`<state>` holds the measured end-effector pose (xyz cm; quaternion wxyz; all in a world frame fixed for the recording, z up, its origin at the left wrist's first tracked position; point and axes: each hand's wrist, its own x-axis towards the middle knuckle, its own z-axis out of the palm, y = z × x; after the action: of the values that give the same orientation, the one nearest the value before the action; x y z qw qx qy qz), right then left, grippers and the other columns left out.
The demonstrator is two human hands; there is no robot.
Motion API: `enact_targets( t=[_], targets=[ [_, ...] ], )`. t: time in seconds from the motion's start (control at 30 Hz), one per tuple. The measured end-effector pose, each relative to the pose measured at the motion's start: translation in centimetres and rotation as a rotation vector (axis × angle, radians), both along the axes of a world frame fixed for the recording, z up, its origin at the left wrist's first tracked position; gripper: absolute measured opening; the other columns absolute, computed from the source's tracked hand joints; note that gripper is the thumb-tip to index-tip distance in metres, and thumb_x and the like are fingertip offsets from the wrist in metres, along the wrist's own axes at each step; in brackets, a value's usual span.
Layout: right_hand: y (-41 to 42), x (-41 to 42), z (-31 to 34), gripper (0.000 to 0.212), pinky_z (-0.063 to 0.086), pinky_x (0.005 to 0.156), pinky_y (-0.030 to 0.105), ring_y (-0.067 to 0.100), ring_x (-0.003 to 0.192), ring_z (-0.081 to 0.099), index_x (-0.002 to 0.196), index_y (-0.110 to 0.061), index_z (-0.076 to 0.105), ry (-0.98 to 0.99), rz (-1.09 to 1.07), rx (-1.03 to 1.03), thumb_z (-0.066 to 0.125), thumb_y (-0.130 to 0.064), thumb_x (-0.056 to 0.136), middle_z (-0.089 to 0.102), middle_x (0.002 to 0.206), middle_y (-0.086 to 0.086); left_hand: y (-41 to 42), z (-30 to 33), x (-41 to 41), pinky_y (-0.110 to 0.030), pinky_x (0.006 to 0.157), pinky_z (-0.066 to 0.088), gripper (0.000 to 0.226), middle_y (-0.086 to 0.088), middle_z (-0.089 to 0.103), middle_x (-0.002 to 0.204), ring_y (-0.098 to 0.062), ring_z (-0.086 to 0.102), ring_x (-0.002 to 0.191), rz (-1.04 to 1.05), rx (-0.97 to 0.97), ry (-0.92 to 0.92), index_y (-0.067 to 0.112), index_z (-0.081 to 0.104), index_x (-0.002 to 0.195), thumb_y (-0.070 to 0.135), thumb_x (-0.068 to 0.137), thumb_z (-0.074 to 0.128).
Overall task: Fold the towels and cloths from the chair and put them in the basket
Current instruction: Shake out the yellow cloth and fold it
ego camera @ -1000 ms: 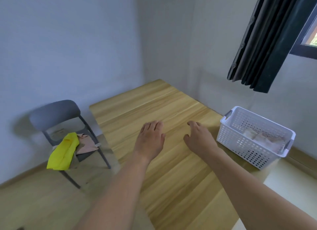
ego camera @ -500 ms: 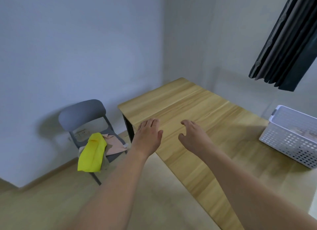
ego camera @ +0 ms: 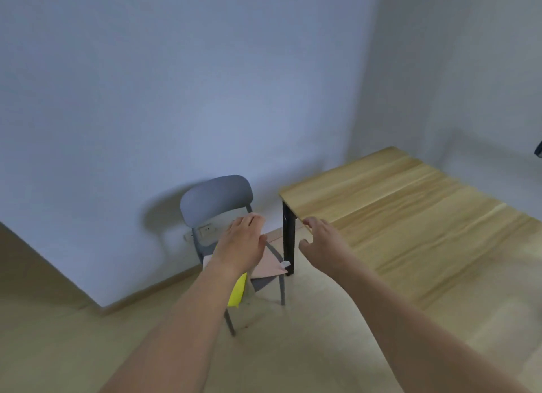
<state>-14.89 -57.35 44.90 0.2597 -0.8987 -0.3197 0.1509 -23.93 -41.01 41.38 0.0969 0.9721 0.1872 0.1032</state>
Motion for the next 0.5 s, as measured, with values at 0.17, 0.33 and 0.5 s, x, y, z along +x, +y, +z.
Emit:
enact_targets(
  t=[0.17, 0.33, 0.5],
  targets=[
    [9.6, -1.8, -1.3, 0.052, 0.035, 0.105, 0.031, 0.022, 0.133, 0.041, 0.142, -0.011, 0.038, 0.056, -0.026, -0.049, 0.051, -0.018, 0.092, 0.044, 0.144, 0.006, 11.2, -2.1, -2.0, -0.035, 0.105, 0.032, 0.038, -0.005, 0.047, 0.139, -0.026, 0.041, 0.129, 0.005, -0.072, 0.07, 0.014, 0.046, 0.134, 0.021, 0.097, 0.045],
    [15.3, 0.0, -2.3, 0.052, 0.036, 0.105, 0.031, 0.021, 0.131, 0.043, 0.143, -0.011, 0.037, 0.103, -0.074, -0.097, 0.05, -0.019, 0.093, 0.045, 0.143, 0.007, 18.9, -3.0, -0.9, -0.035, 0.105, 0.033, 0.04, -0.004, 0.046, 0.14, -0.024, 0.04, 0.13, 0.032, -0.175, 0.119, 0.013, 0.048, 0.134, 0.014, 0.094, 0.045],
    [22.1, 3.7, -4.3, 0.053, 0.038, 0.104, 0.033, 0.021, 0.131, 0.042, 0.144, -0.012, 0.036, 0.156, -0.083, -0.11, 0.049, -0.021, 0.093, 0.043, 0.146, 0.006, 25.8, -4.1, 2.0, -0.035, 0.1, 0.04, 0.04, -0.004, 0.05, 0.134, -0.024, 0.044, 0.124, 0.009, -0.189, 0.164, 0.013, 0.051, 0.129, 0.008, 0.09, 0.042]
  ],
)
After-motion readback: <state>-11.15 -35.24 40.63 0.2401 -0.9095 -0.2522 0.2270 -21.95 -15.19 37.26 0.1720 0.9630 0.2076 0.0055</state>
